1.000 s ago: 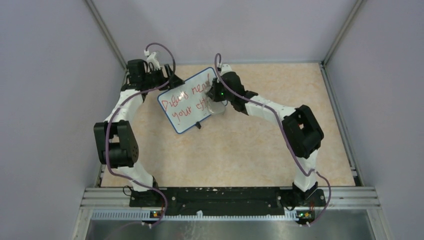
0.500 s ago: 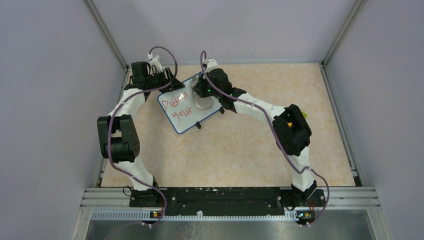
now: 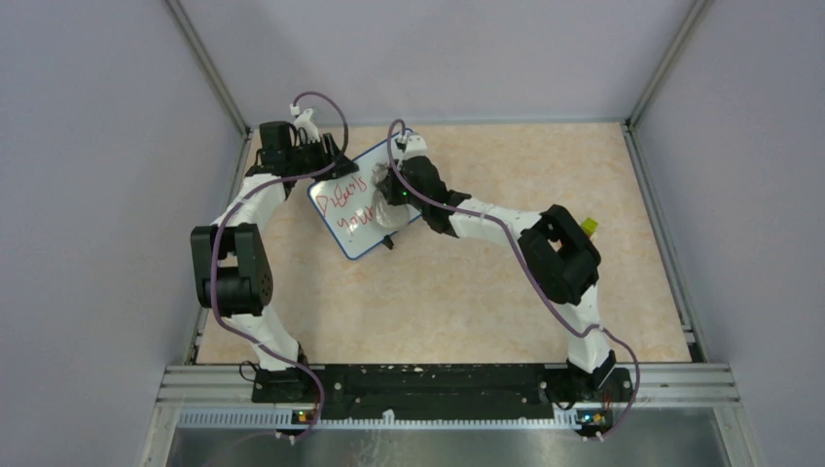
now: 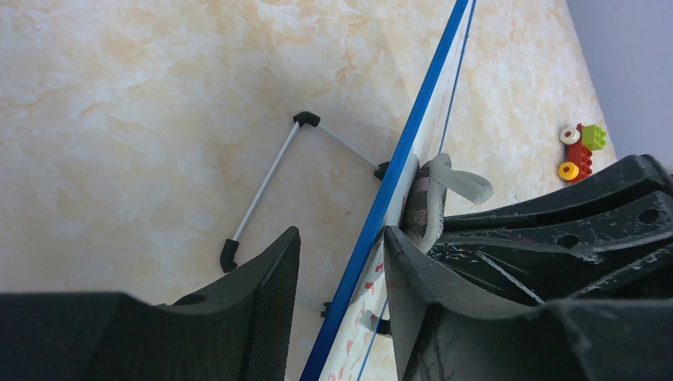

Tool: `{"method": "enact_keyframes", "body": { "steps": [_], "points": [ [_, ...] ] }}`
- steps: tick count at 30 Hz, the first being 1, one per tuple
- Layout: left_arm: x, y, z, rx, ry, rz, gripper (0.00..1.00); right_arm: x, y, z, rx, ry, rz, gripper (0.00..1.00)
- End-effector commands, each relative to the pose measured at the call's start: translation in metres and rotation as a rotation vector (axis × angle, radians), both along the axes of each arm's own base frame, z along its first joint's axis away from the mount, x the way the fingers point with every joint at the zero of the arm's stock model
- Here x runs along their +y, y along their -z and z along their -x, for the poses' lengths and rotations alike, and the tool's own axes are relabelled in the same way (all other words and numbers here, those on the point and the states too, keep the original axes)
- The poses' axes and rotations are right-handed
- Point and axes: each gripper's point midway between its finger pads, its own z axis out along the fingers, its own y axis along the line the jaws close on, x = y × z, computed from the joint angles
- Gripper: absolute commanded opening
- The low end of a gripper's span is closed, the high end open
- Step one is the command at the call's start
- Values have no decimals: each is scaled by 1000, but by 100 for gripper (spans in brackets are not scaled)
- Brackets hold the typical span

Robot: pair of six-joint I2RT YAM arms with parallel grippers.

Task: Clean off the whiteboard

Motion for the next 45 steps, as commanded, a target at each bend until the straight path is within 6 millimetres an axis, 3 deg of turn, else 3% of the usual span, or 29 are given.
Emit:
{"method": "enact_keyframes", "body": {
  "steps": [1,7,11,13,20,24,27,32,35,40,45],
  "points": [
    [-9,-15,7,-51,35,-5,42,-42,32,-6,78,119,-10,0],
    [-14,-16,9,-53,47,-8,41,-72,61,5,135,143,26,0],
    [-16,-17,10,-53,54,-6,39,-74,58,14,132,115,37,0],
    [-16,-18,11,-54,55,-6,38,-71,44,15,102,107,44,0],
    [-16,-18,11,-56,54,-9,37,-28,-44,7,-76,43,-14,0],
    [-15,-18,11,-55,53,-14,36,-8,-64,-9,-88,35,-51,0],
    [-15,-17,11,-52,52,-16,36,6,-63,-15,-75,20,-81,0],
    [-16,-17,12,-52,55,-14,36,27,-50,-14,-43,-24,-97,0],
    [-15,-17,12,-51,54,-15,36,32,-29,-9,-15,-43,-69,0],
    [-15,-18,12,-55,52,-18,35,6,23,1,76,0,-19,0],
    [-15,-19,12,-57,49,-20,35,-34,67,21,170,34,26,0]
  ]
}}
